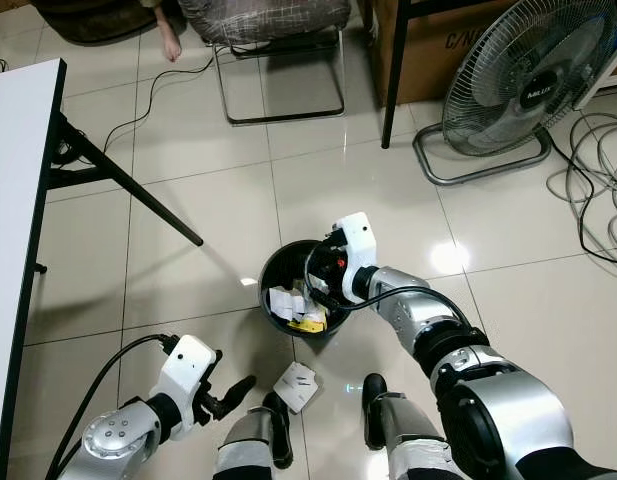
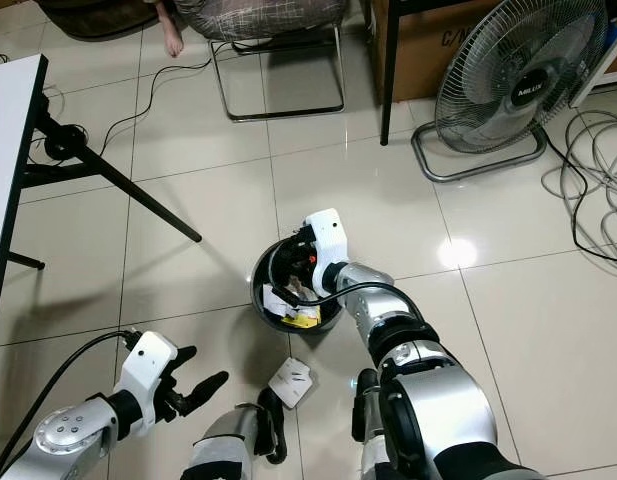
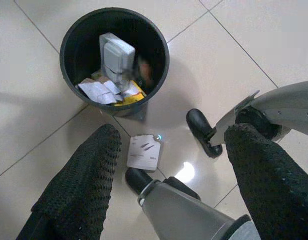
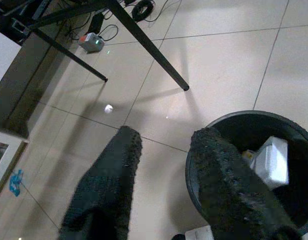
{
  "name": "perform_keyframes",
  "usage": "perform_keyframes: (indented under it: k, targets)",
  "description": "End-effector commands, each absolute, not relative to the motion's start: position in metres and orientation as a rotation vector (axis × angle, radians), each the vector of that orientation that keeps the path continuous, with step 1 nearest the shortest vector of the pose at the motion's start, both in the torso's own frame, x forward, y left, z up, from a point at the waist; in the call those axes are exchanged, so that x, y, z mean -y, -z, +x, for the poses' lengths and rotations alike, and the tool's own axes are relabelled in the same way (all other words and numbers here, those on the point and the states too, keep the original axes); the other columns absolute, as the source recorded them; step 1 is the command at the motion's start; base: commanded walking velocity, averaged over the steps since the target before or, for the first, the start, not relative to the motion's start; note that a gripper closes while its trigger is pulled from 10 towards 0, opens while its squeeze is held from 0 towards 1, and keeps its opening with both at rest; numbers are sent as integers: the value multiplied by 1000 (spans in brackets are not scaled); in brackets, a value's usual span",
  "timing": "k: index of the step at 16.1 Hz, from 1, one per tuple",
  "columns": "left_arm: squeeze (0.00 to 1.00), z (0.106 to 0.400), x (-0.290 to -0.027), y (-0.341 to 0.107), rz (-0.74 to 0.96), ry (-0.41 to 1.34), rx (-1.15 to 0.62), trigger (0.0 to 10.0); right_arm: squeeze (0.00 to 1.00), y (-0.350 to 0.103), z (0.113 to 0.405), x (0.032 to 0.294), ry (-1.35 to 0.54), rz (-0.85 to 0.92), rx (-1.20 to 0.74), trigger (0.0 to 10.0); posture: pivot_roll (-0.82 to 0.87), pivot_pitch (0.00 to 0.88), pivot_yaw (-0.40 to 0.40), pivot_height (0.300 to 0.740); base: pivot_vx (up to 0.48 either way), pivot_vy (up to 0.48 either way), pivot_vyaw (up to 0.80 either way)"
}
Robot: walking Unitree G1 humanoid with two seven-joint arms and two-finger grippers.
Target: Picking trash to rubbish bin
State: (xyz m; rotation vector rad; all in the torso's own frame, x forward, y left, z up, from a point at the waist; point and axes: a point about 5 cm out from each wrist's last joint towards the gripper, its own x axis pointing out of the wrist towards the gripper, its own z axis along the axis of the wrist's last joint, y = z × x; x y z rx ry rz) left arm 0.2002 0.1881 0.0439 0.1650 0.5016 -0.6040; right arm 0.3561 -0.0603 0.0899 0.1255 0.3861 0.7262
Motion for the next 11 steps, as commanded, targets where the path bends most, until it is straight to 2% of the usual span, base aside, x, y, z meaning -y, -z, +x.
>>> perform_keyframes:
  k: [1,7,10,11]
  targets:
    - [0,192,-192,-35,164,598,-550,10000,1000,-83,351,57,-744,142,-406,10000,32,382,148,740,0,0,0]
    - [0,194,-193,-35,166,597,-552,10000,1000,-82,351,58,-738,135,-406,10000,28,384,145,740,0,0,0]
    - [0,197,-191,-34,163,591,-541,10000,1000,-86,354,62,-703,55,-370,10000,24,369,131,740,0,0,0]
    - [0,200,-190,-34,162,586,-533,10000,902,-88,357,66,-675,37,-361,10000,17,356,121,740,0,0,0]
